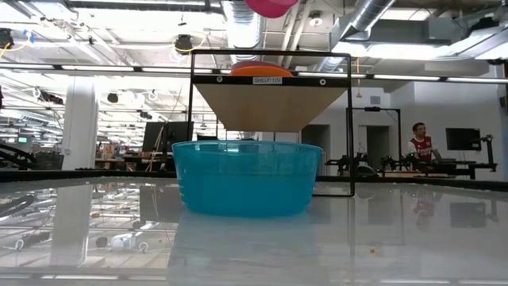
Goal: Place and stack bowls onto a shelf
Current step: Stack the pink bowl on top of the orange bowl on the shelf
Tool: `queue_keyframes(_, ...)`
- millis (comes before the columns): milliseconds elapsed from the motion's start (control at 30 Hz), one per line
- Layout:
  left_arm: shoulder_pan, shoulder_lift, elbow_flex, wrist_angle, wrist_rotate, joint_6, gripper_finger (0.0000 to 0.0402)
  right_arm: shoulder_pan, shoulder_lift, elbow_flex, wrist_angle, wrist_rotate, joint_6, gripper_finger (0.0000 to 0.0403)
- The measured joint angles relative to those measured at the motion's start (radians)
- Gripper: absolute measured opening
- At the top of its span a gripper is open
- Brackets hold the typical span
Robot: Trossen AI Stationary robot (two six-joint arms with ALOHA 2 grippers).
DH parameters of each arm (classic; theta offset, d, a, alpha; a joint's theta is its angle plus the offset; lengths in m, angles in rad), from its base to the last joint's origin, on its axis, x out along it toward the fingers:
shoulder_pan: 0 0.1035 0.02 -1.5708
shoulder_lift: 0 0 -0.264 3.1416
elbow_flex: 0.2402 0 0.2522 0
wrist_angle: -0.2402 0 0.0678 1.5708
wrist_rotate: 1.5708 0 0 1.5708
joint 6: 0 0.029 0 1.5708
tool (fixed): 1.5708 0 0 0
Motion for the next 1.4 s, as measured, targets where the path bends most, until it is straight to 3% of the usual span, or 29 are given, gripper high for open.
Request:
queue_keyframes(100,0.000,-0.006,0.000,0.049,-0.019,0.074,0.0140,0.007,-0.015,0.000,0.004,0.005,-0.008,0.0023)
queue_keyframes(233,-0.002,-0.012,0.000,0.119,0.051,0.150,0.0140,0.024,-0.026,0.000,-0.003,0.101,-0.069,0.0023)
queue_keyframes(500,-0.005,-0.020,0.002,0.320,0.132,0.109,0.0139,0.019,-0.027,-0.001,-0.002,0.167,-0.177,0.0023)
queue_keyframes(633,-0.005,-0.021,0.002,0.325,0.171,0.072,0.0139,0.015,-0.029,-0.001,0.007,0.192,-0.184,0.0023)
queue_keyframes(1167,0.078,0.034,0.001,0.304,0.164,-0.016,0.0138,0.016,-0.029,-0.001,0.062,0.174,-0.233,0.0023)
queue_keyframes(1267,0.078,0.033,0.001,0.307,0.171,-0.015,0.0125,0.015,-0.030,-0.001,0.063,0.162,-0.233,0.0023)
queue_keyframes(1400,0.079,0.033,0.001,0.305,0.164,0.000,0.0073,0.012,-0.030,-0.001,0.061,0.137,-0.233,0.0028)
